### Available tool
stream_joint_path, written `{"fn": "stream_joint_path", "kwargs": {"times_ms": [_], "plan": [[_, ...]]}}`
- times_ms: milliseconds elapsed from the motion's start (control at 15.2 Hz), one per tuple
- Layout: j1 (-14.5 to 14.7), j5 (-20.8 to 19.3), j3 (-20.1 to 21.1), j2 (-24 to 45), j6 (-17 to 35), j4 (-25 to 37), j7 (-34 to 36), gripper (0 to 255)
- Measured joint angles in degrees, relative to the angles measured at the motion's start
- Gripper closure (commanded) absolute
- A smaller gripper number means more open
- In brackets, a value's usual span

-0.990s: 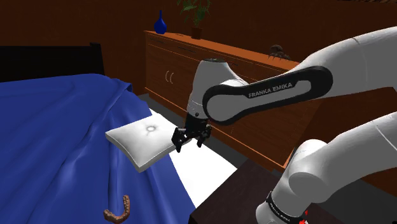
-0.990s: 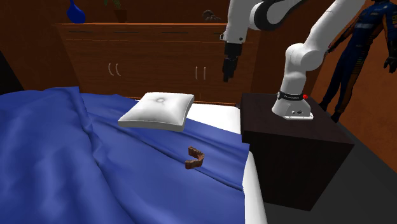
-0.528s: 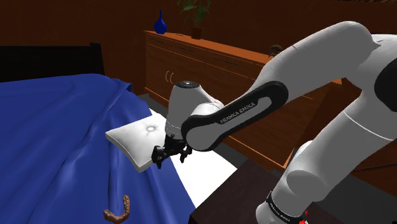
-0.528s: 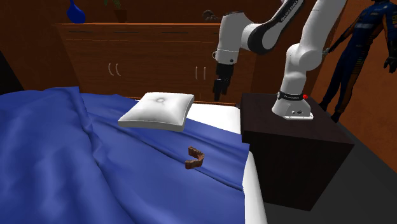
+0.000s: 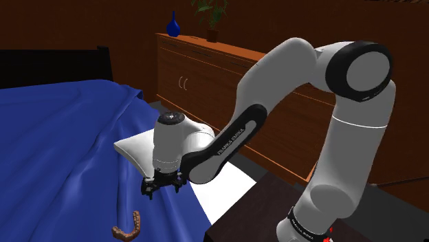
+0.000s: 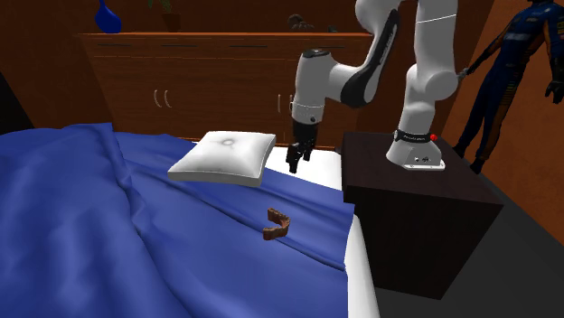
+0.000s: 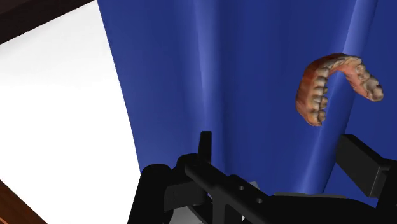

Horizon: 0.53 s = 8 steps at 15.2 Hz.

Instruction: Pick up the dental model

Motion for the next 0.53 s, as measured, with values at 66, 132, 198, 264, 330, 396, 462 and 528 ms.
{"fn": "stream_joint_path", "kwargs": {"times_ms": [66, 132, 198, 264, 330, 396, 462, 528], "plan": [[1.5, -2.9, -1.1, 2.5, 0.2, 1.5, 3.0, 0], [3.0, -5.4, -2.3, 5.0, 0.0, 3.6, 5.4, 0], [5.0, -8.3, -4.1, 8.4, -0.1, 6.4, 8.0, 0], [6.6, -10.1, -5.3, 10.5, -0.1, 7.9, 10.1, 0], [8.3, -11.9, -6.6, 13.0, -0.1, 9.9, 12.1, 0], [9.7, -13.2, -7.7, 15.0, -0.3, 11.7, 13.7, 0], [11.3, -14.4, -8.8, 17.5, -0.9, 14.4, 15.0, 0], [12.8, -15.6, -10.0, 19.9, -0.9, 16.5, 16.3, 0]]}}
